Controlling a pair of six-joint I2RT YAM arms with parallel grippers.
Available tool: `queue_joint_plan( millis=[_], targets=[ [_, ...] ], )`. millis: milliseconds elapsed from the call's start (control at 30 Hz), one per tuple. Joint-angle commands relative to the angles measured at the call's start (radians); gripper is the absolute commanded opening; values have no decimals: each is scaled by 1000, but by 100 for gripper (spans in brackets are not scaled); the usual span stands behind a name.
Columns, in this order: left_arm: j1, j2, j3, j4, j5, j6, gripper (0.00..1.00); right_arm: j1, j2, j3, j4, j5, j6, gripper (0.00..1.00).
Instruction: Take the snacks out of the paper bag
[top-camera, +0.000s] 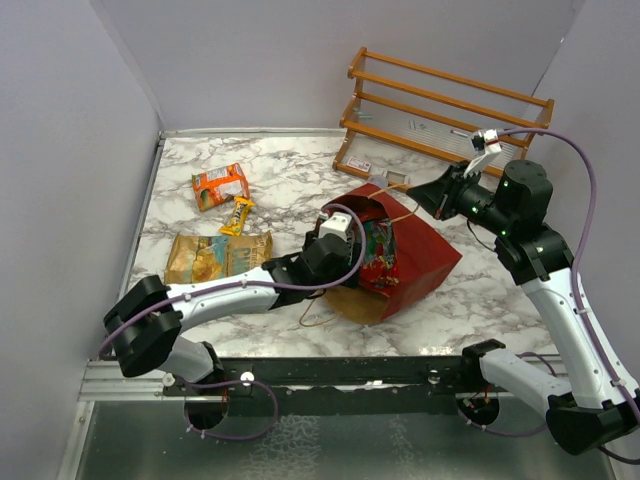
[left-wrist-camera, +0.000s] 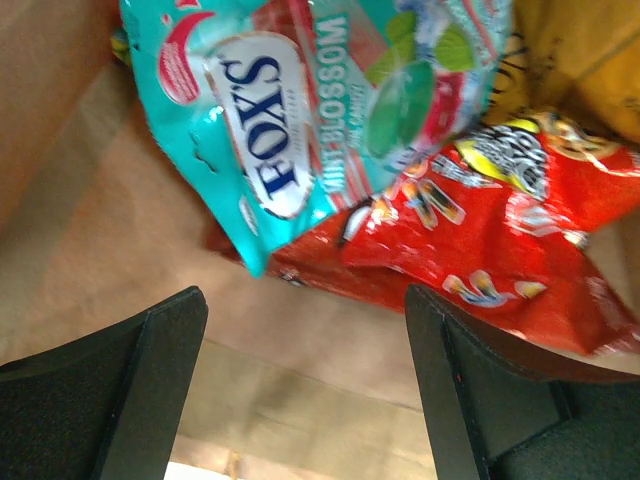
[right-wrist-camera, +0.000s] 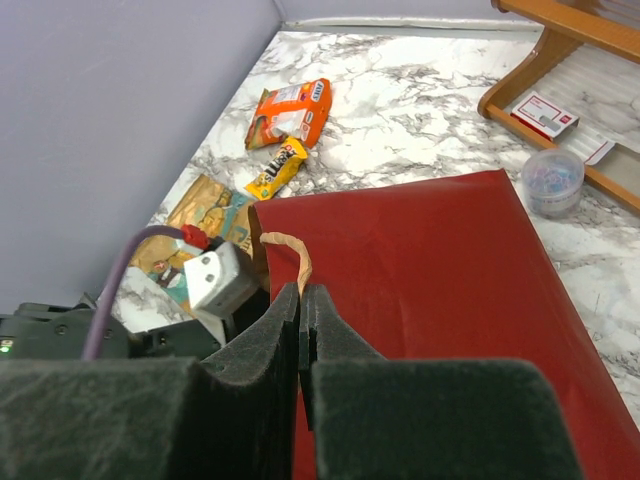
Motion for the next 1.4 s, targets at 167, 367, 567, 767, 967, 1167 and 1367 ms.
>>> queue_joint_plan(
  millis=[167, 367, 567, 767, 967, 1167, 1367],
  targets=[
    [11, 169, 111, 69, -211, 118, 85, 1, -21, 17, 6, -13, 1, 2],
    [50, 237, 115, 161, -169, 86, 86, 1, -27, 16, 1, -18, 4, 2],
    [75, 231, 14, 389, -20, 117, 89, 1, -32, 14, -1, -16, 0, 2],
    [106, 253, -28, 492, 149, 75, 87, 1, -30, 15, 3, -22, -2, 2],
    [108, 245, -59, 555, 180, 37, 65, 1, -30, 15, 3, -21, -1, 2],
    [108, 257, -22, 466, 116, 27, 35, 1, -29, 20, -4, -23, -4, 2],
    [109, 286, 10, 387, 48, -4, 38, 1, -31, 27, -7, -22, -5, 2]
  ],
)
